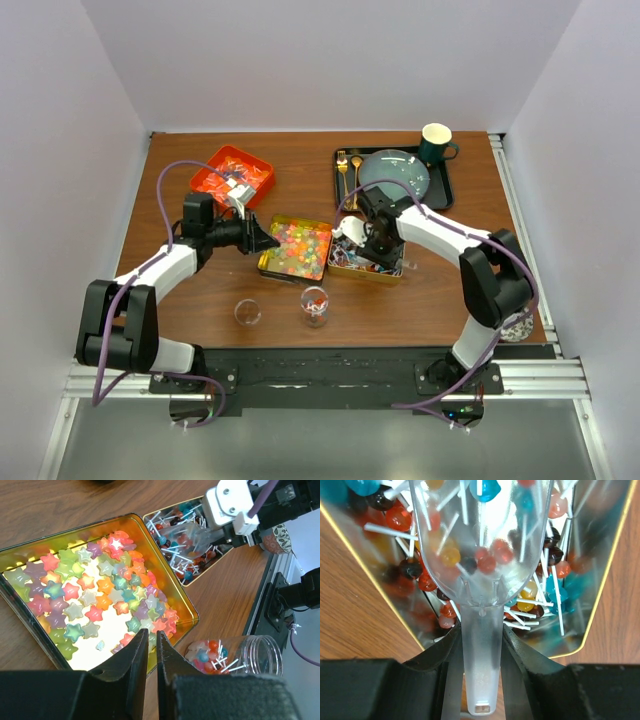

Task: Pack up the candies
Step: Scoop the fake candies from the storage box, then place the fake candies in the packing bottle.

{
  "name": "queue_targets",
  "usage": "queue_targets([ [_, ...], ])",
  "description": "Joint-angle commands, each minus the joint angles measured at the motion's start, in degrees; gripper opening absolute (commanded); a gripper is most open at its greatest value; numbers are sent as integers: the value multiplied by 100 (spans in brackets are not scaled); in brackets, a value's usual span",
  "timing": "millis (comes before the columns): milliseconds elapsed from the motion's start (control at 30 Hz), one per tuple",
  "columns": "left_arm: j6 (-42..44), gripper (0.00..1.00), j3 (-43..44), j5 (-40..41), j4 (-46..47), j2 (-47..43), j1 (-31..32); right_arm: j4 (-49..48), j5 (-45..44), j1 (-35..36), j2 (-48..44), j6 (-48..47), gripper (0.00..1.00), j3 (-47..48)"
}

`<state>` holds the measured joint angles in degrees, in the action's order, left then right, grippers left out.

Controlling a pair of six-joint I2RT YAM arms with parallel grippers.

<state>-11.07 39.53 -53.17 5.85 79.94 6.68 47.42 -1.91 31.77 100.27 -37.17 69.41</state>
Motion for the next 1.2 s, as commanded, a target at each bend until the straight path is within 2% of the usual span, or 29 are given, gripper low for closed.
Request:
queue_targets([
  [0, 140, 17, 231, 8, 40, 39, -88, -531, 402, -48, -525, -36, 0, -199],
  [367, 149, 17, 222, 17, 92, -22, -184, -567, 490, -285, -1044, -168, 0, -595],
  [667, 114, 17, 187, 52, 119, -110, -219, -242, 376, -329, -1729, -387, 0, -701],
  [833, 114, 24, 160, 236, 92, -242, -281, 223, 586, -321, -2204, -581, 0, -402],
  [967, 114, 25, 213, 403, 5, -356, -395, 654, 911, -312, -2415, -695, 0, 28],
  [1100, 368, 28, 389, 1552, -426, -462, -483, 1495, 1158, -154, -2381, -844, 0, 844],
  [1167, 413, 30, 441, 1712, -523, -471, -606, 1787, 1106, 56, -2354, -923, 0, 1083],
])
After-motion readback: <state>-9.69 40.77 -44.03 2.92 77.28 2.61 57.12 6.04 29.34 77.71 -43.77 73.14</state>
